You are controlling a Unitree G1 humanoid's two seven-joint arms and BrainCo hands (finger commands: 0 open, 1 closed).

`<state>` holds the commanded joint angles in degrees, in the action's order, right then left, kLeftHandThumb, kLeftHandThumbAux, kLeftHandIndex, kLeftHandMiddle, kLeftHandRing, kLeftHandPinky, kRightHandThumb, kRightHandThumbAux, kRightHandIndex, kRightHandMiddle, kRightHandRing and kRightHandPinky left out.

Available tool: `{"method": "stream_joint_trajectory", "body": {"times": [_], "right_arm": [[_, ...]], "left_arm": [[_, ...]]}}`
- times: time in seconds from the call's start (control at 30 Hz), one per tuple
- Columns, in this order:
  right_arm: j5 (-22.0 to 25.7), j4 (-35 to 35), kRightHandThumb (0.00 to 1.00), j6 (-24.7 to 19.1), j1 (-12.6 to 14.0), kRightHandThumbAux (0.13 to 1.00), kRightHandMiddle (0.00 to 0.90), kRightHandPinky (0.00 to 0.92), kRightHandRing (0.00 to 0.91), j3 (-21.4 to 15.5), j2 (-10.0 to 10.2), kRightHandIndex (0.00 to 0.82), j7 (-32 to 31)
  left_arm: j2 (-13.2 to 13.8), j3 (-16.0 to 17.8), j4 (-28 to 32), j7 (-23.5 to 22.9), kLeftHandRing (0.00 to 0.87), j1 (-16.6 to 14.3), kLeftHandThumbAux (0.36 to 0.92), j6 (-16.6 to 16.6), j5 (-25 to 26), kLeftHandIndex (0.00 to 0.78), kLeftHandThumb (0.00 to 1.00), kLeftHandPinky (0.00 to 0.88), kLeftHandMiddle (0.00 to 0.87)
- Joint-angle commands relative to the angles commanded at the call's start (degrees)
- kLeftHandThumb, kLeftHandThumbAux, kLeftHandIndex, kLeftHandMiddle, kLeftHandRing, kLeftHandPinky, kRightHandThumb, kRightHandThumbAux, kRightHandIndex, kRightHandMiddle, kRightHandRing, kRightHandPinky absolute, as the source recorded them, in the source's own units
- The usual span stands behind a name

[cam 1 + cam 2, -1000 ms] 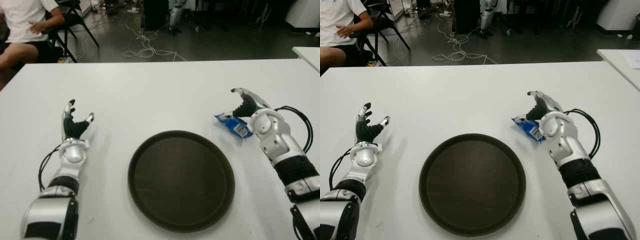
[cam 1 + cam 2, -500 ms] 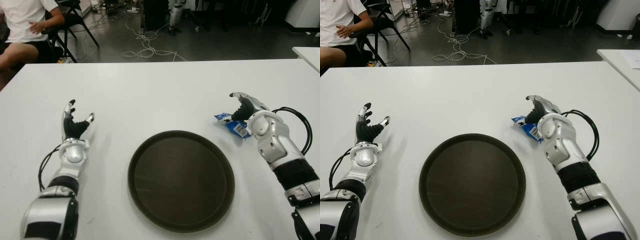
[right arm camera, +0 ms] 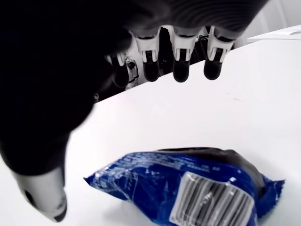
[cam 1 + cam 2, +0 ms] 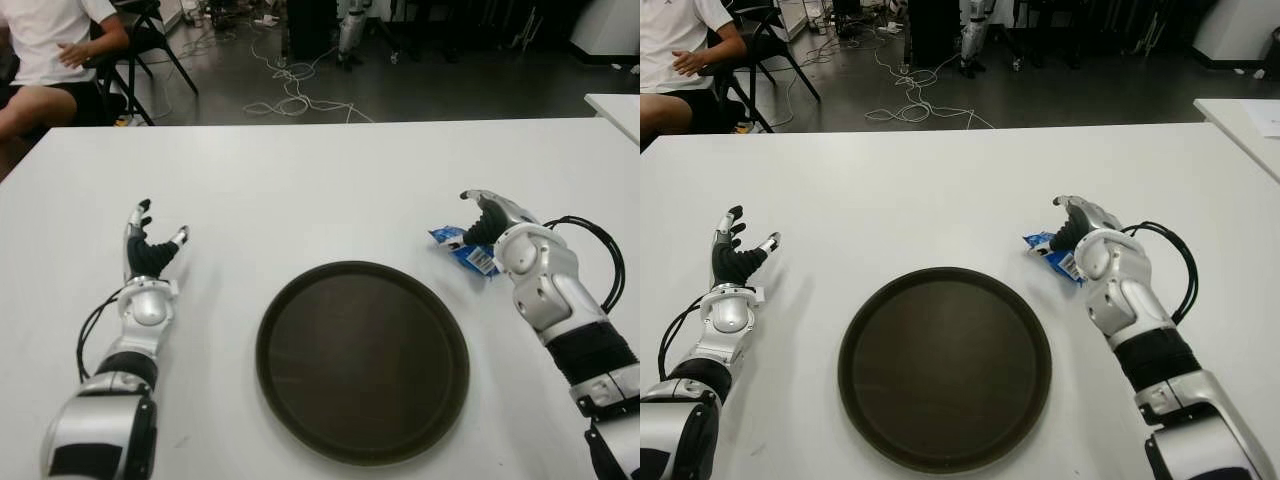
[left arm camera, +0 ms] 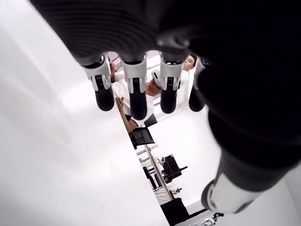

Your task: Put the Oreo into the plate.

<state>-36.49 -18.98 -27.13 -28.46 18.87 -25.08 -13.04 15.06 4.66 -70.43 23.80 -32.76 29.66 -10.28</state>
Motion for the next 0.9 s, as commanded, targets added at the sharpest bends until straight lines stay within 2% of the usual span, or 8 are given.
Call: {"method": "stream_joint_trajectory", "body": {"times": [0.37, 0.6, 0.9], "right_arm": [[-0.17, 0.15, 0.000, -0.90, 0.33, 0.700, 0.092, 0.000, 0.057, 0.02, 0.19, 0.061, -0.13], [0.57, 0.62, 0.000, -1.55, 0.76, 0.694, 0.084, 0.000, 0.049, -0.83, 0.77, 0.053, 0.45], [2.23, -0.48, 0.000, -2.17, 1.28, 0.701, 0.074, 0.000, 0.031, -2.42, 2.62, 0.035, 2.20]], "left_arm": [[0.43, 0.00, -0.10, -0.54, 0.087, 0.04, 0.756, 0.05, -0.02, 0.064, 0.000, 0.065, 0.106], [0.53, 0.11, -0.29, -0.48, 0.093, -0.05, 0.767, 0.27, 0.07, 0.067, 0.000, 0.078, 0.112], [0.70, 0.01, -0.30, -0.61, 0.087, -0.05, 0.772, -0.07, 0.04, 0.062, 0.000, 0.078, 0.104]]}}
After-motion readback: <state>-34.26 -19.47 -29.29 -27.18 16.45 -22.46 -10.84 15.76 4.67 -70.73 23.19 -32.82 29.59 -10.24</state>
